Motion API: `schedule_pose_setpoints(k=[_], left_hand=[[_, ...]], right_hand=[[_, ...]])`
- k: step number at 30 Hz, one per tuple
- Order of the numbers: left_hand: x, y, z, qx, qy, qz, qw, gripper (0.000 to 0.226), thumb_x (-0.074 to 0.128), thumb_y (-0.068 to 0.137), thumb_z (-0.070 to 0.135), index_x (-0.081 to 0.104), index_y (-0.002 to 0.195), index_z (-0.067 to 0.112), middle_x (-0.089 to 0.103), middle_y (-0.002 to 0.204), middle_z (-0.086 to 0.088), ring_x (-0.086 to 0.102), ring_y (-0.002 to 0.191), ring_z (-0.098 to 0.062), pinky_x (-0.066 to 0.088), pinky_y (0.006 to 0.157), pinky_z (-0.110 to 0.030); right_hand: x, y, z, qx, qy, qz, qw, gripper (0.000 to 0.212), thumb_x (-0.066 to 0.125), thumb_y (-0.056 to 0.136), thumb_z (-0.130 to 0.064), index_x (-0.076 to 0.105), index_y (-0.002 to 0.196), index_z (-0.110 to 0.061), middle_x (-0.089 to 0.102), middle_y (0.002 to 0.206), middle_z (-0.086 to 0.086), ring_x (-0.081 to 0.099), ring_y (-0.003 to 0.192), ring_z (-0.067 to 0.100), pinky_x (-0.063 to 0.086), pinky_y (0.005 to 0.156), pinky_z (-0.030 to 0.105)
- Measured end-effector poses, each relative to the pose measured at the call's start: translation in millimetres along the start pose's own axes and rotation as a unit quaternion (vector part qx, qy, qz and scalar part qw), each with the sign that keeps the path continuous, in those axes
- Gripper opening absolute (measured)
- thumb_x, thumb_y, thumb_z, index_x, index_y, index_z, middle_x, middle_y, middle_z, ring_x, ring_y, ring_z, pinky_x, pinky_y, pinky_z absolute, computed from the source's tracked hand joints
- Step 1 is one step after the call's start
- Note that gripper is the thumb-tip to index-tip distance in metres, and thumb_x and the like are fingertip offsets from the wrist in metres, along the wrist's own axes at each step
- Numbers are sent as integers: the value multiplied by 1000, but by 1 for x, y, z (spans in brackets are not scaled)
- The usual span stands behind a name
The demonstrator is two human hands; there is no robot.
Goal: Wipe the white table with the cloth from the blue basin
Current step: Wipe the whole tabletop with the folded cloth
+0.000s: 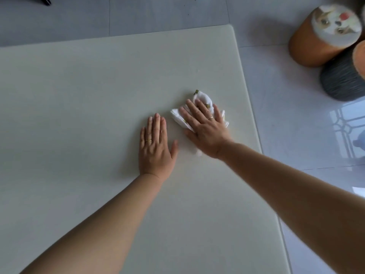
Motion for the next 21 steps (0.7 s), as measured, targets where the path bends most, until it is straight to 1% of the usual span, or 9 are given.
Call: schedule_pose_setpoints(k=[2,6,9,11,13,15,16,19,21], left_hand=[[-3,3,0,11,-13,-9,1000,70,26,89,42,29,145,1,25,154,-16,22,143,-31,15,116,-46],[-21,22,-1,29,-31,38,998,56,35,89,37,53,128,1,46,141,-20,39,133,-36,23,113,-51],[-28,53,4,46,-31,77,995,52,38,90,32,51,130,1,42,144,-20,35,136,-36,21,113,-49],[-27,78,5,33,-25,90,995,52,39,92,28,44,137,1,35,149,-18,29,140,-34,16,115,-47],[-24,103,3,9,-18,88,996,54,37,95,27,36,142,3,27,154,-15,22,143,-31,11,116,-43],[-18,122,-1,-9,-8,76,997,55,35,97,29,28,146,6,19,157,-12,16,145,-28,6,117,-41],[-14,130,-3,-13,-4,69,998,57,35,97,31,25,148,7,16,158,-11,13,146,-26,4,117,-40],[-3,137,-6,-25,-4,49,998,61,35,98,36,18,149,9,11,159,-9,9,146,-23,1,118,-38],[1,135,-6,-31,-7,52,998,62,36,97,37,17,150,9,12,159,-8,10,146,-23,2,118,-37]], right_hand=[[-9,2,37,-27,-34,2,999,58,35,97,-45,13,149,-33,9,159,-2,3,147,20,-1,116,47],[-25,14,101,218,45,44,974,57,29,98,-41,9,150,-34,2,160,-3,-4,146,16,-7,116,47],[-19,32,72,348,92,63,931,58,29,97,-38,7,150,-30,-2,160,0,-7,146,21,-9,114,53],[-13,44,37,272,82,53,957,59,30,97,-39,7,150,-30,-3,160,-1,-9,146,21,-11,113,53],[-11,44,19,114,33,21,993,57,27,98,-43,7,150,-32,-2,160,-3,-6,146,18,-10,113,48],[-18,43,40,6,-8,-3,1000,56,28,99,-45,8,150,-34,2,160,-4,-3,147,16,-7,115,46],[-22,45,59,-1,-22,-3,1000,56,29,99,-44,9,150,-35,3,160,-4,-2,147,16,-5,116,46],[-35,54,118,147,19,17,989,55,27,99,-42,8,150,-35,1,160,-4,-5,146,15,-5,116,47],[-36,62,128,272,61,46,959,56,26,98,-40,7,151,-33,-1,160,-4,-6,146,16,-8,116,47]])
Point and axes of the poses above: each hand's wrist, its own y-axis towards the middle knuckle, its own x-axis out of the palm, z = x × y, the point moved 5 cm from there along y, towards the middle knuckle
